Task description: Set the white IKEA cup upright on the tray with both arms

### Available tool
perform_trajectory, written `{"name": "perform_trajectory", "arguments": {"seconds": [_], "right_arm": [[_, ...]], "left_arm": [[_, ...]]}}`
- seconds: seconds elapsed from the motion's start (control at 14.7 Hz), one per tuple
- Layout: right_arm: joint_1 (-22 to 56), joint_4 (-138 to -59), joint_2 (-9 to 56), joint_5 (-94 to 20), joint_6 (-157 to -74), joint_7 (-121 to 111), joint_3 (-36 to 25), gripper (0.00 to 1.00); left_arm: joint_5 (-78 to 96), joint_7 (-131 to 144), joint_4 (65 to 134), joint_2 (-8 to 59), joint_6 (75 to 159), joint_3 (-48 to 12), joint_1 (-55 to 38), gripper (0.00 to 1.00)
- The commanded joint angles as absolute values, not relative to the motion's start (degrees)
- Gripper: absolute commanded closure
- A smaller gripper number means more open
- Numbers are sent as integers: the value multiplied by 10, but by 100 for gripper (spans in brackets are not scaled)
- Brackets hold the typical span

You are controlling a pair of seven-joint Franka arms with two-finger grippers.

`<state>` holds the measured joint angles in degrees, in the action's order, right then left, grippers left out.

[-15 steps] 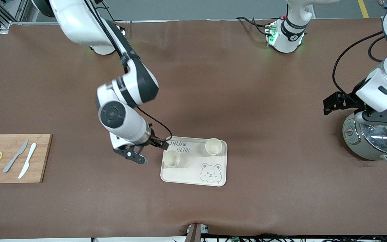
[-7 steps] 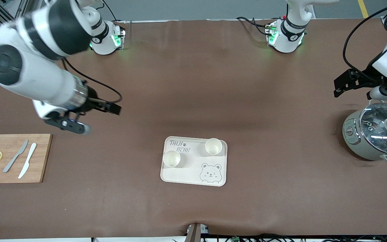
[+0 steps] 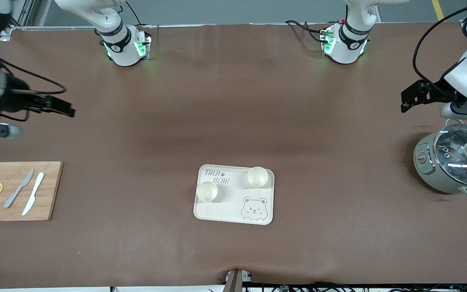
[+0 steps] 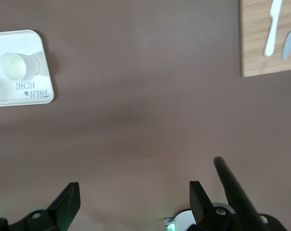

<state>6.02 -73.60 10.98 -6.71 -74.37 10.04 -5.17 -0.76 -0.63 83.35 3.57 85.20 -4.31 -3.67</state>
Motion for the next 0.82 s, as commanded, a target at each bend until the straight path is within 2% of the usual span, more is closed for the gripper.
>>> {"name": "perform_trajectory", "arguments": {"seconds": [0.0,0.27,0.55,0.75], "right_arm": [[10,-760,91,-54,-749,48,-40,0],[7,-780,89,-8,-790,29,-39,0],[-9,-872,43,-7,-862,-9,-40,0],[-34,-882,40,-7,-870,-41,-40,0]], "left_arm": [[-16,-40,834,32,827,-41,-36,0],[-16,-46,834,32,827,-41,-36,0],[-15,-46,834,32,827,-40,-36,0],[-15,-43,834,32,827,-40,-36,0]]}}
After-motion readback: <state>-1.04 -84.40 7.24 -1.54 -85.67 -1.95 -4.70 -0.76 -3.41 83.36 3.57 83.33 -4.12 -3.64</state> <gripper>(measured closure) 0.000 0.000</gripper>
